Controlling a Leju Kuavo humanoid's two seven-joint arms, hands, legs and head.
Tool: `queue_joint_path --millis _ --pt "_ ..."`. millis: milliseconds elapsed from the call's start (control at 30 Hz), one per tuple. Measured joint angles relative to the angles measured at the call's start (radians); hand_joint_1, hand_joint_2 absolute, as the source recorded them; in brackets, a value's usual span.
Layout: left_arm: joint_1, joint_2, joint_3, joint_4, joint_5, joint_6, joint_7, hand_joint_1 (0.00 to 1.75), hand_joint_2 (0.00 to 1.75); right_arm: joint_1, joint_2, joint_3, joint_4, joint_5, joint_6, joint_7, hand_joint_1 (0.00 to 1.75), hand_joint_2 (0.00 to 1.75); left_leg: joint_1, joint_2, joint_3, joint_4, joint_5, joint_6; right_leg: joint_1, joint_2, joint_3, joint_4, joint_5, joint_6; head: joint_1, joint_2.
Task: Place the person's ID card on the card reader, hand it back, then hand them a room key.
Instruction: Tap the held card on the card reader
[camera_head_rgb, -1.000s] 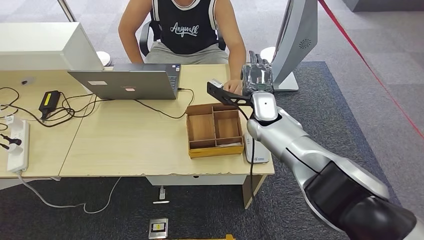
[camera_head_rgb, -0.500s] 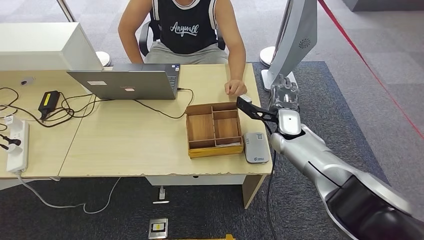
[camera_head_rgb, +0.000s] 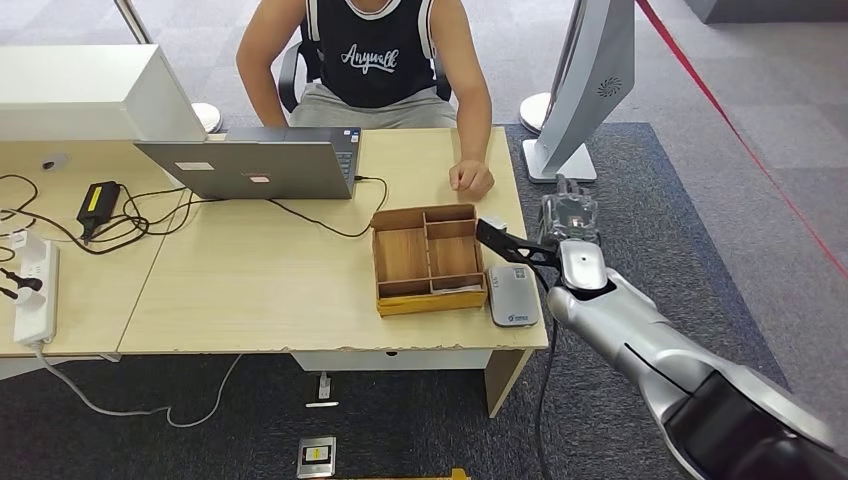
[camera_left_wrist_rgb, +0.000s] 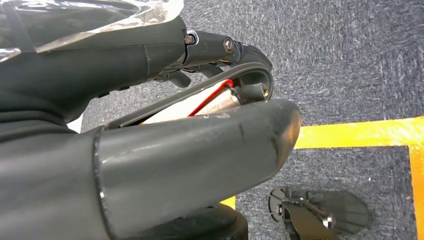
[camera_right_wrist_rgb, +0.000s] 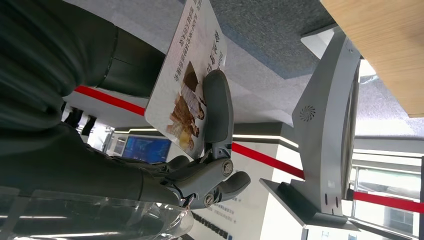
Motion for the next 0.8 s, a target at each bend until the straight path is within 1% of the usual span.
queue_joint_path --millis 267,633,700,800 --pt "0.0 -0.014 0.0 -0.001 -0.008 0.0 -0.002 0.0 0.0 0.02 0.002 0.007 -0.018 -0.016 0.041 -0.018 1.75 1.75 0.0 0.0 0.0 0.0 0.0 0.0 0.0 0.0 0.0 0.0 0.0 0.0 0.0 0.0" --pt "-0.003 -0.043 0.001 0.001 -0.031 0.0 -0.021 0.0 0.0 0.054 0.015 0.024 -0.021 -0.036 0.053 -0.037 1.75 1.75 0.0 0.0 0.0 0.0 0.0 0.0 0.0 0.0 0.0 0.0 0.0 0.0 0.0 0.0" --pt "-0.021 -0.046 0.006 -0.002 -0.053 0.0 -0.024 0.0 0.0 0.056 0.022 0.025 -0.016 -0.045 0.051 -0.051 1.75 1.75 0.0 0.0 -0.001 0.0 0.001 0.0 0.0 0.0 -0.001 0.0 0.0 0.0 0.0 0.0" --pt "-0.093 -0.04 0.024 -0.021 -0.133 0.0 0.032 0.0 0.0 0.055 0.045 0.026 0.002 -0.055 0.048 -0.066 1.75 1.75 0.0 -0.001 -0.001 0.0 0.002 0.0 0.0 -0.001 -0.001 0.0 0.002 0.0 0.0 0.0"
